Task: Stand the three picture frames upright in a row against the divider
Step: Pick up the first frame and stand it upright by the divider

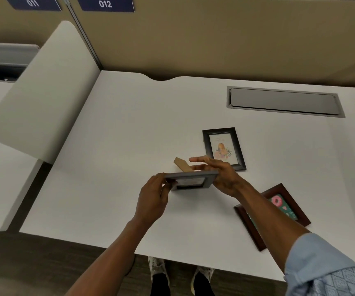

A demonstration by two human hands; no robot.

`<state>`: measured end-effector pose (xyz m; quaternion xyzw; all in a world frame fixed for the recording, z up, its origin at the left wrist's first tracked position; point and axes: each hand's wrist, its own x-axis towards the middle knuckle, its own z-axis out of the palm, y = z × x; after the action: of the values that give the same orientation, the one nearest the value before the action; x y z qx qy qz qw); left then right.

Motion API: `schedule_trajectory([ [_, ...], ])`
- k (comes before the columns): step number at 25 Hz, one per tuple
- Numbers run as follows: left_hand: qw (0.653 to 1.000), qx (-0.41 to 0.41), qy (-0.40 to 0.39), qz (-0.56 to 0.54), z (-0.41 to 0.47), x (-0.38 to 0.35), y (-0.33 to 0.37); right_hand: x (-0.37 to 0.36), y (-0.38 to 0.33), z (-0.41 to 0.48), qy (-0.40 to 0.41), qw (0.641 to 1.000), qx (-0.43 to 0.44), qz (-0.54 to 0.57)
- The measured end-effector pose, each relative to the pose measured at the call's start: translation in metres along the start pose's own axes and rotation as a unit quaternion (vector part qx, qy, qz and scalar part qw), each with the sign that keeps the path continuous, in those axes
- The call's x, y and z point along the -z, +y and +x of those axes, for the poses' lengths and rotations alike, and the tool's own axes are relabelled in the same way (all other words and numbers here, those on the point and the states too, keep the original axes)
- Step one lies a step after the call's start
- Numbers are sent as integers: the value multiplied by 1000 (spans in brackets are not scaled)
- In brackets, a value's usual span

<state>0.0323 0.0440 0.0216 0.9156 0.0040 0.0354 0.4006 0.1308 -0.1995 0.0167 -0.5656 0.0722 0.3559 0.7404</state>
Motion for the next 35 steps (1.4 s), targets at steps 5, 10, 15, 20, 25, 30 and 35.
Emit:
schedule_trajectory([
  [5,997,81,2,9,15,1,-5,2,25,4,-20,989,-28,145],
  [10,992,118,5,-37,14,-2,-22,-2,29,12,-45,992,8,116],
  [15,986,151,-11,-67,1,3,-48,-21,24,44,-26,998,23,43],
  [20,967,129,-93,199,-7,29,-127,-42,9,83,-56,998,20,8],
  [25,940,217,-82,249,-2,59,-167,-81,-10,137,-80,997,7,-21],
  [30,937,182,-57,293,7,79,-200,-138,-27,202,-107,993,-5,-46],
  [35,938,190,-1,291,21,95,-222,-190,-40,260,-118,991,-15,-56],
])
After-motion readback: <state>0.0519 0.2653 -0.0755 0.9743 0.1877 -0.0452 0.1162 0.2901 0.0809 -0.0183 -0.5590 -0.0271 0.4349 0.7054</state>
